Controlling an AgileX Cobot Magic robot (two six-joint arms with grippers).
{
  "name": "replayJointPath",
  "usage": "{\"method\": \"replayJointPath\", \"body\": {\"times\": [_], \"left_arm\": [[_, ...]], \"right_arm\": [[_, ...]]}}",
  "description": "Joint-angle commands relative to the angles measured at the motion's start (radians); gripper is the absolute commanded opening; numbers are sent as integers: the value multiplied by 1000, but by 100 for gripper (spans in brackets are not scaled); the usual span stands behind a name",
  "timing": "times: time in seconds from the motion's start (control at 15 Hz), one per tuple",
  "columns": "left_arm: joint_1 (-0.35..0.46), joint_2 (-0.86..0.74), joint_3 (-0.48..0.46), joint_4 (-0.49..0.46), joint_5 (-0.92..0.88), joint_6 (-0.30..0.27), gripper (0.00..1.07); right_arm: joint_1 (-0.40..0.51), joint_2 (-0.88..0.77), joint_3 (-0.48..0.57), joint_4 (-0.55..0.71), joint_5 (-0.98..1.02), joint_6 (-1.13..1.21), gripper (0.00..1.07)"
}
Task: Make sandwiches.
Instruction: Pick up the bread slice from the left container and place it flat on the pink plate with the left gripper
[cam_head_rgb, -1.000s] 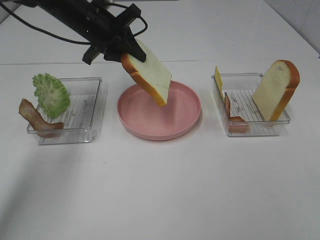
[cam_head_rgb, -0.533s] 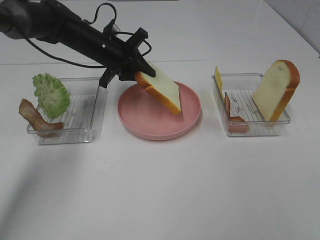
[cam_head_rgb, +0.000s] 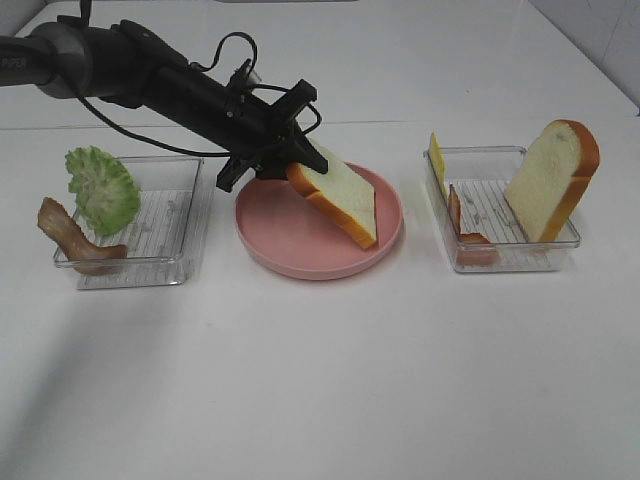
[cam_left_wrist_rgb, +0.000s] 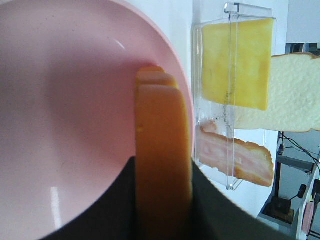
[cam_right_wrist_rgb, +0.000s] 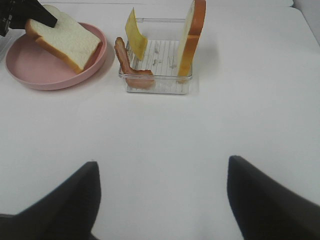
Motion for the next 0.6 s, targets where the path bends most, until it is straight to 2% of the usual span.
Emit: {"method": "replayJointPath", "body": {"times": [0.07,0.13,0.2,0.33,0.47,0.6], "left_arm": [[-5,1,-1,-13,-5,4,35],[-5,1,-1,-13,-4,11,54],[-5,0,-1,-13,0,36,64],[-5,-5,-1,-7,7,94,68],[-7,-4,-1,2,7,94,68],[-22,-28,-1,100,-11,90,68]], "right_arm": [[-6,-15,4,3,-7,-11,69],[-6,-15,4,3,-7,-11,69],[-6,-15,4,3,-7,-11,69],[-6,-15,4,3,-7,-11,69],[-6,-15,4,3,-7,-11,69],[-6,-15,4,3,-7,-11,69]]}}
